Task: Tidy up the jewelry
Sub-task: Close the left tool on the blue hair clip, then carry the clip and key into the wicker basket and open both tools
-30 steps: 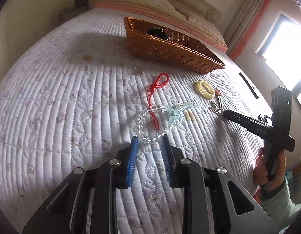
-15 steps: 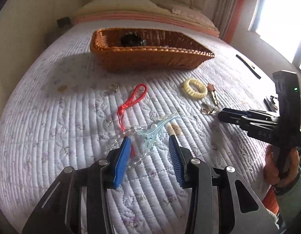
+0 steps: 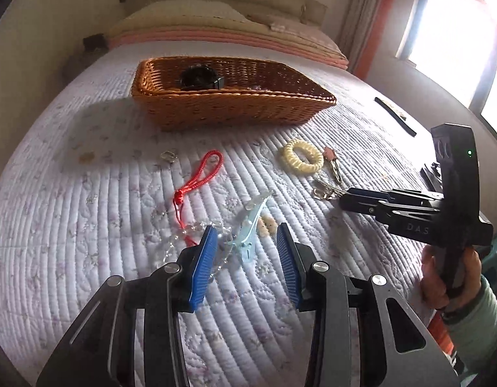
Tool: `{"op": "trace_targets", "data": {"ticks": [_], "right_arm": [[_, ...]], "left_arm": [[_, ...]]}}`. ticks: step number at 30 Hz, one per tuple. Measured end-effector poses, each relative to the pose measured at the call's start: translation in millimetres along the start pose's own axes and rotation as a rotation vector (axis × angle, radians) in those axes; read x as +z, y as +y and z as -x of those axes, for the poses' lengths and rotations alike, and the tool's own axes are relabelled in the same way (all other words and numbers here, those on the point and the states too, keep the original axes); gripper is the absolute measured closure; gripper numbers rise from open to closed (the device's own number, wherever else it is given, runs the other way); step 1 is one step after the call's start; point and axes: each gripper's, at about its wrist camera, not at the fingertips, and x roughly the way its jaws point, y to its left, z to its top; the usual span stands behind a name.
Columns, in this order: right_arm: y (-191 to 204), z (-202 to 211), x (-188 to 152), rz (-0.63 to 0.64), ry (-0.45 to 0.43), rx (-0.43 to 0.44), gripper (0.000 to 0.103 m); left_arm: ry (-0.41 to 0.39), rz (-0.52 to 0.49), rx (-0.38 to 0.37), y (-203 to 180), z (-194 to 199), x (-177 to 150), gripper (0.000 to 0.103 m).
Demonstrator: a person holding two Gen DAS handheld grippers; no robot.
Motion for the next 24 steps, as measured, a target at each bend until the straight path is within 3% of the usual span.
{"op": "trace_targets", "data": {"ticks": [7,11,14,16,20,24], "right_arm": [[1.3,-2.0,-0.1,-0.001,0.002,0.0,0.081],[2.5,-2.1,-0.1,0.002,-0.002,-0.002,0.081],[4.1,0.3,-0.5,0.013,-0.011,-0.005,0.081],[7.1,1.2,-1.1,0.027,-0.014,-0.014,0.081],[13.6,1.4,-3.1,0.059,0.002,-0.025,0.081],[13.8,3.4,-3.3,0.061,-0.006,-0.037,0.07]], "left_arm": [[0.043,-0.124,0.055,-21.6,-26.2,7.2,0.066],[0.07,-0.143,0.096,-27.1,-37.9,11.0,0.067],[0.09,-0.148,0.114,-26.7,-43.9,12.3,0.077],[0.09,-0.143,0.122,-26.5,-45.3,14.5,0.093],[0.076,-0.11,0.102,-23.8,-42.5,17.1,0.093],[0.05,-0.052,0.041,-18.4,-35.5,17.8,0.093]]}}
